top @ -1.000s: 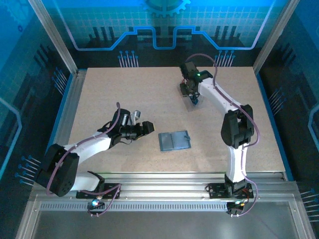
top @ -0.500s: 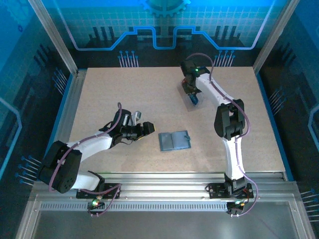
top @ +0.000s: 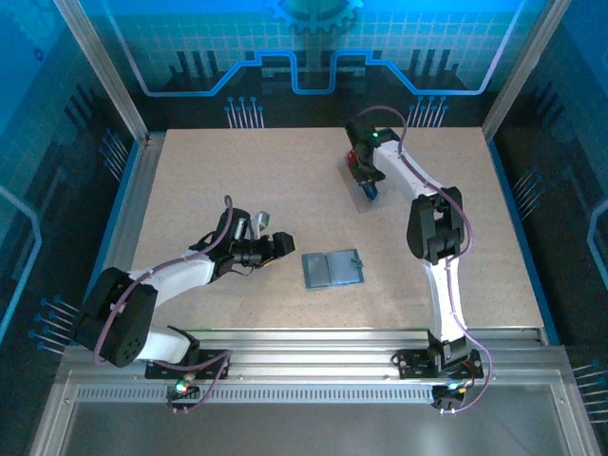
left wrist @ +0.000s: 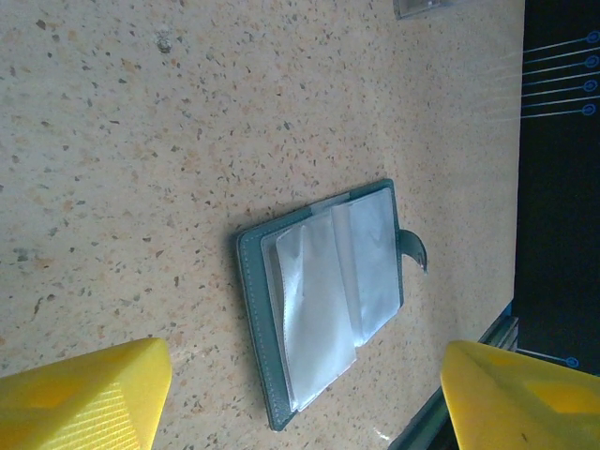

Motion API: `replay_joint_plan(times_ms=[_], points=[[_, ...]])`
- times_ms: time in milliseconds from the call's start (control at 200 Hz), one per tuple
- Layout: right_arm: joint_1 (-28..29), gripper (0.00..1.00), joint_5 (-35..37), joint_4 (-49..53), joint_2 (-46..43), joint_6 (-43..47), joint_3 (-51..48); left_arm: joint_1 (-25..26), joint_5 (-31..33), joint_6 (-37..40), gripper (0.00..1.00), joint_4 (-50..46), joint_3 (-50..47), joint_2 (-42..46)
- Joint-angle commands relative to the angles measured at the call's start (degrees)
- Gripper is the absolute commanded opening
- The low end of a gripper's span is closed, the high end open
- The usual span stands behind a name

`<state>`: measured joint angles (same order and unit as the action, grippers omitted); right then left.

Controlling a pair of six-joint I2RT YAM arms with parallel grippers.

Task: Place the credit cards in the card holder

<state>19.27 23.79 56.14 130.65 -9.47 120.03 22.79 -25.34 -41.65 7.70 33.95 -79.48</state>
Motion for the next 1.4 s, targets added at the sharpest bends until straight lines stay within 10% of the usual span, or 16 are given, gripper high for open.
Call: replay_joint_plan(times_ms=[0,1036,1391], points=[[-1.06,0.17,-0.50,2.25,0.99,0.51,2.45,0.28,-1.55,0.24,0.77,0.51,-0.38,-0.41],[6.15,0.00,11.16,3.92,-8.72,0.77,6.30,2.10,-0.16,2.39,0.76,-3.18,2.05,-2.55],[12.28,0.00,-11.66,-16.43,-35.63,-7.94,-30.81,6.22,-3.10,2.80,0.55,0.98,2.87,-2.77]])
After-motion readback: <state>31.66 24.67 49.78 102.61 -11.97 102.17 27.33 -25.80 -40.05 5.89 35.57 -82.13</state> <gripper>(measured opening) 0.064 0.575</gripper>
